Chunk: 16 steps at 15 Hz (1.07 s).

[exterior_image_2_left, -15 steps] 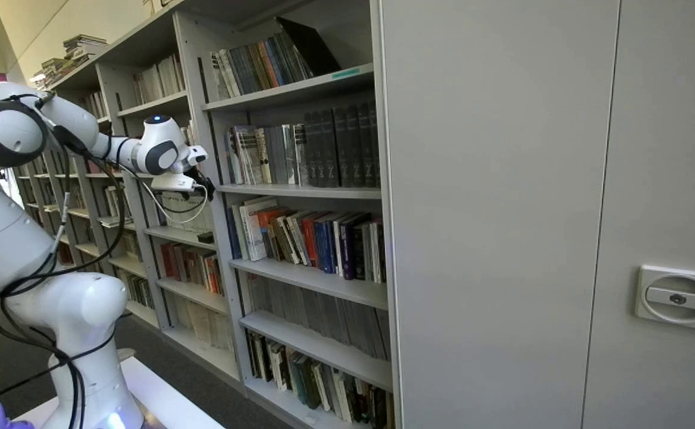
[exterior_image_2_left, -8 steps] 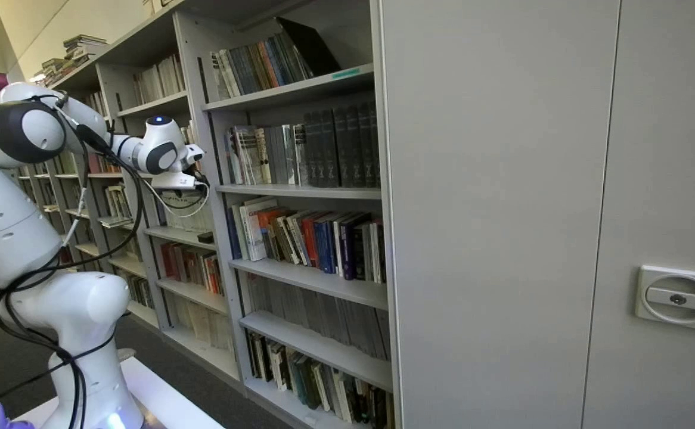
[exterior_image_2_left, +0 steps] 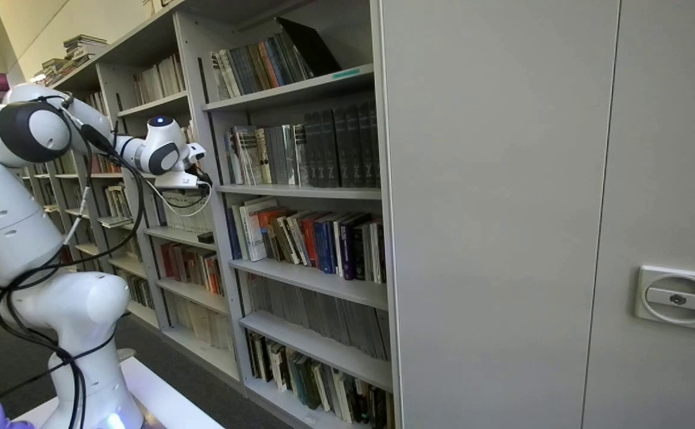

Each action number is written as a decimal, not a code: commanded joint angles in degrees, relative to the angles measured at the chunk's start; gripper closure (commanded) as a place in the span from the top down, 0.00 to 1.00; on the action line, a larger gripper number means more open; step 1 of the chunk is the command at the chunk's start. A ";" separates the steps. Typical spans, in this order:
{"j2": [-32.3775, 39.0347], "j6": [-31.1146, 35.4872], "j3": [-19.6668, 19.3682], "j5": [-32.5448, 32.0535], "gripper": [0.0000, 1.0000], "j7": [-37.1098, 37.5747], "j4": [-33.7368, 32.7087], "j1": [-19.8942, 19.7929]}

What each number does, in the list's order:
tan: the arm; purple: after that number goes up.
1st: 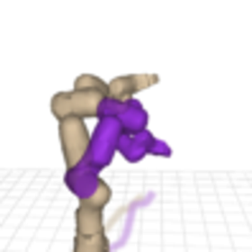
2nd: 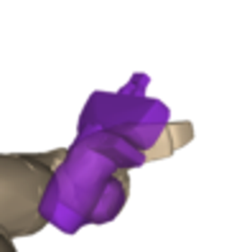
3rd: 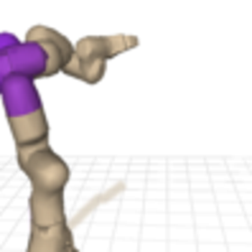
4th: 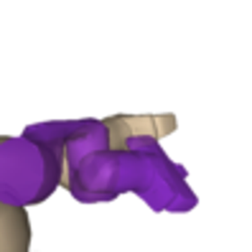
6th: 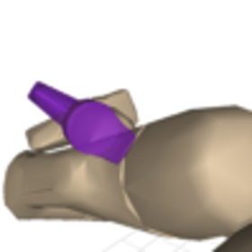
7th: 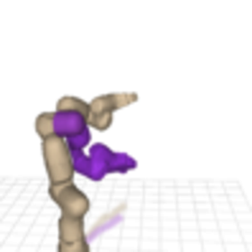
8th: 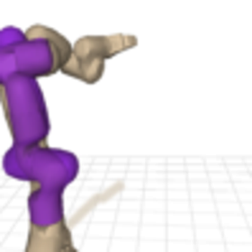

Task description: Remove the fifth book from the left of the second shelf of the cabinet on the right and put it before the big grey books on the same shelf

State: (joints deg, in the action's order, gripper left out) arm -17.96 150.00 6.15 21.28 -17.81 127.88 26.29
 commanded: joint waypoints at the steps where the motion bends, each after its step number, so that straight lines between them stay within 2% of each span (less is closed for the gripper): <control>1: 8.35 7.28 -0.23 3.23 1.00 -5.01 -9.05 0.37; 3: 12.57 10.14 -1.18 5.57 1.00 -7.58 -14.32 2.16; 6: 18.25 12.38 -0.26 9.46 1.00 -10.86 -21.70 2.95; 9: 22.39 14.19 0.65 10.01 1.00 -10.93 -27.10 3.04; 10: 23.38 14.57 0.68 8.61 1.00 -9.73 -28.30 2.99; 11: 20.51 12.77 0.51 7.80 1.00 -8.49 -24.06 2.89; 16: 22.97 12.92 0.56 7.79 1.00 -8.49 -27.21 2.90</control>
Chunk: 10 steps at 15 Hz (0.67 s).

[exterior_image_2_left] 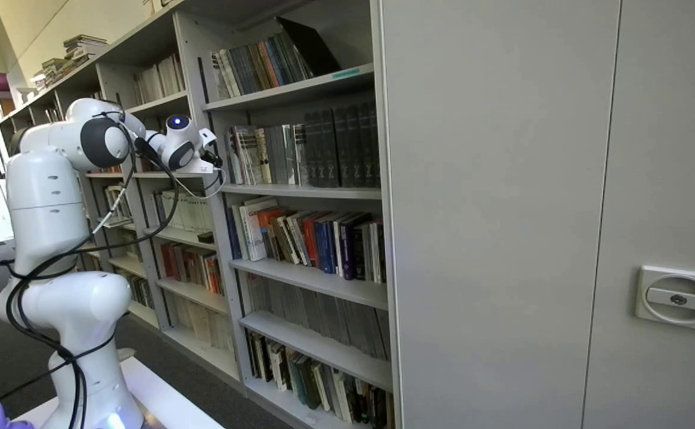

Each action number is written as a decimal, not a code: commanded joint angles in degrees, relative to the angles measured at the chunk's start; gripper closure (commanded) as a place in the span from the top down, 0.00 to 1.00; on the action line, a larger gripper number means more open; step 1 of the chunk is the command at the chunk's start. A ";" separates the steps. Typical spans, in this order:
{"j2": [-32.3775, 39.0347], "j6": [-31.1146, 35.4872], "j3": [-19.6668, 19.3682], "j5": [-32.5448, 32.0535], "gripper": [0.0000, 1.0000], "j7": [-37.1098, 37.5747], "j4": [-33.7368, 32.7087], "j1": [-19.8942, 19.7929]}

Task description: Remove the fifth book from the left of the second shelf of the cabinet on the right and put it before the big grey books on the same shelf

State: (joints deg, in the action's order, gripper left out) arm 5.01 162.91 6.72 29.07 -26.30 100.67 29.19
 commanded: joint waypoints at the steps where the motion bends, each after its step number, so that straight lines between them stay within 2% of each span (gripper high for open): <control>1: 0.01 0.00 0.00 0.00 1.00 0.00 -0.05 0.00; 4: 1.79 1.21 -0.63 -2.05 1.00 2.10 -1.55 0.04; 10: 7.13 2.15 -2.88 -6.32 1.00 5.93 -9.15 0.21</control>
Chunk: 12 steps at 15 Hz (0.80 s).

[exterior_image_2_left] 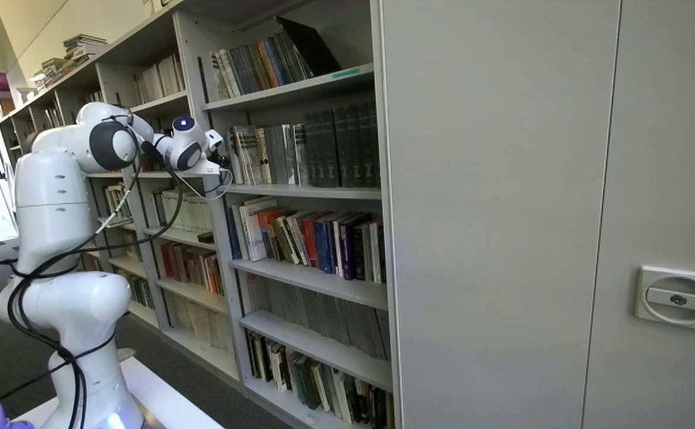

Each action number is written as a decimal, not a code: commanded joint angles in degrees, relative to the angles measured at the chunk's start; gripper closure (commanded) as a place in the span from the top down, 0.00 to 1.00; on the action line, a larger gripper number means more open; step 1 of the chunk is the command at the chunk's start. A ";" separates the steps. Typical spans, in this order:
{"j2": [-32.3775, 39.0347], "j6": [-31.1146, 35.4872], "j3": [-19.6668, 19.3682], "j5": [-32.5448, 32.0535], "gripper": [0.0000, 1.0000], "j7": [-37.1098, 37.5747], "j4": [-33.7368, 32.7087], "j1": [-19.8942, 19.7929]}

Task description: Remove the fifth book from the left of the second shelf of the cabinet on the right and put it before the big grey books on the same shelf

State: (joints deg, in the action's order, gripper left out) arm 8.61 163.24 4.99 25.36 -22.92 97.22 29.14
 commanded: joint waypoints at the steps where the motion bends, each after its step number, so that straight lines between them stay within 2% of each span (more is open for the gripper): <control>1: 4.48 1.90 -1.53 -3.31 1.00 3.28 -7.24 0.42; 3: 6.14 2.15 -2.81 -6.05 1.00 6.46 -9.93 1.04; 4: 7.06 2.61 2.32 -11.52 1.00 11.17 -11.02 -4.11; 6: 8.52 2.69 1.66 -17.60 1.00 17.57 -12.85 -4.23; 7: 9.19 2.70 -4.08 -19.31 1.00 20.52 -13.78 0.42; 12: 13.02 2.25 -14.83 -35.05 1.00 40.07 -18.73 6.65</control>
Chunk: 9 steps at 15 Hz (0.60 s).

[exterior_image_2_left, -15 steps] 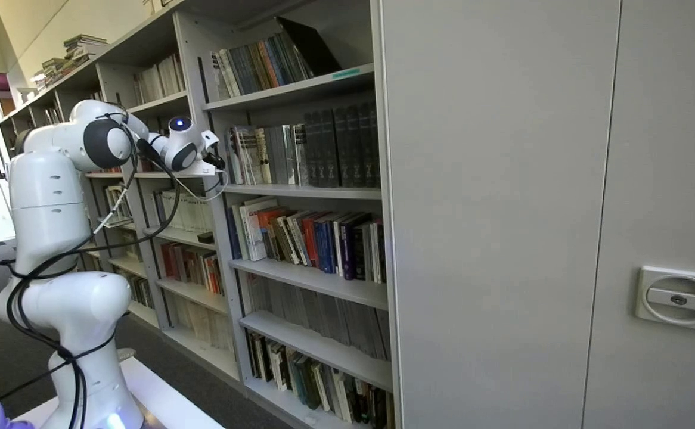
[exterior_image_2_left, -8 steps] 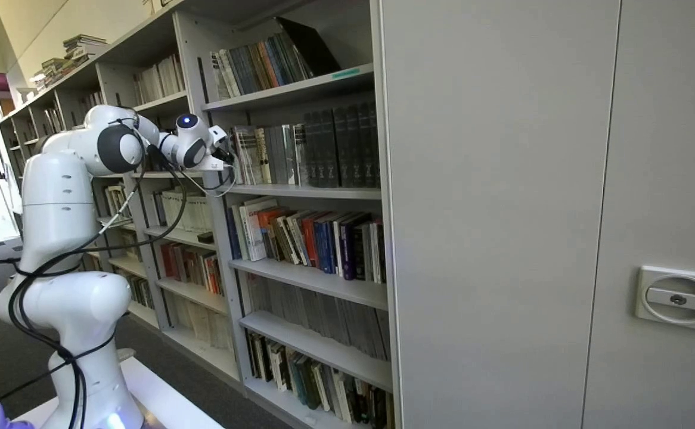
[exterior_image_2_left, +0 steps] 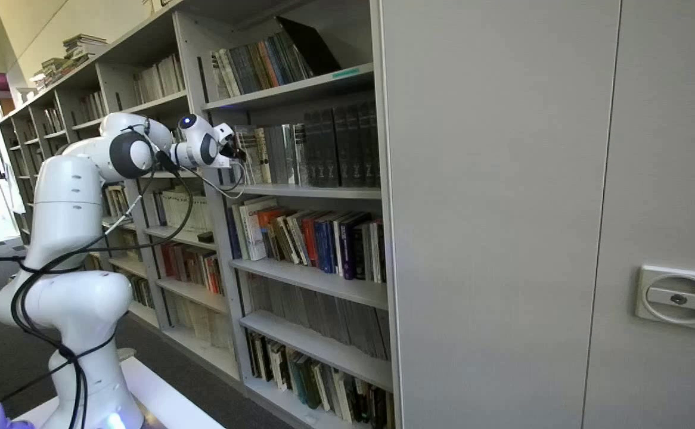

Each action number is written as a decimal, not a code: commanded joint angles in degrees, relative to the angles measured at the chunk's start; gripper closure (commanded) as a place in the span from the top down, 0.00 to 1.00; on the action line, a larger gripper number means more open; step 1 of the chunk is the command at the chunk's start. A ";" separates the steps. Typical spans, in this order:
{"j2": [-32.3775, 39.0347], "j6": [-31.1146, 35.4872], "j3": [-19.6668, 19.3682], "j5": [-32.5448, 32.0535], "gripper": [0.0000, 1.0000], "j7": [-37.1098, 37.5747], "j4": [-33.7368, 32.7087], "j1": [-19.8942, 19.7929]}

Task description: Remove the fifth book from the left of the second shelf of the cabinet on the right and put it before the big grey books on the same shelf

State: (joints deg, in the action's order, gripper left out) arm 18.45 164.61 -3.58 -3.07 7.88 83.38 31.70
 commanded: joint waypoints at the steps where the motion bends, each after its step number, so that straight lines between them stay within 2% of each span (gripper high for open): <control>1: 3.94 0.38 -8.02 -8.76 1.00 12.32 -6.10 5.23; 5: 6.59 -0.93 -13.45 -14.36 1.00 21.31 -9.90 8.88; 9: 8.61 -1.65 -17.06 -16.71 1.00 25.76 -12.84 11.00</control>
State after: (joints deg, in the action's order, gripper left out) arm 24.89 164.38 -17.10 -17.22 29.63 74.80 40.89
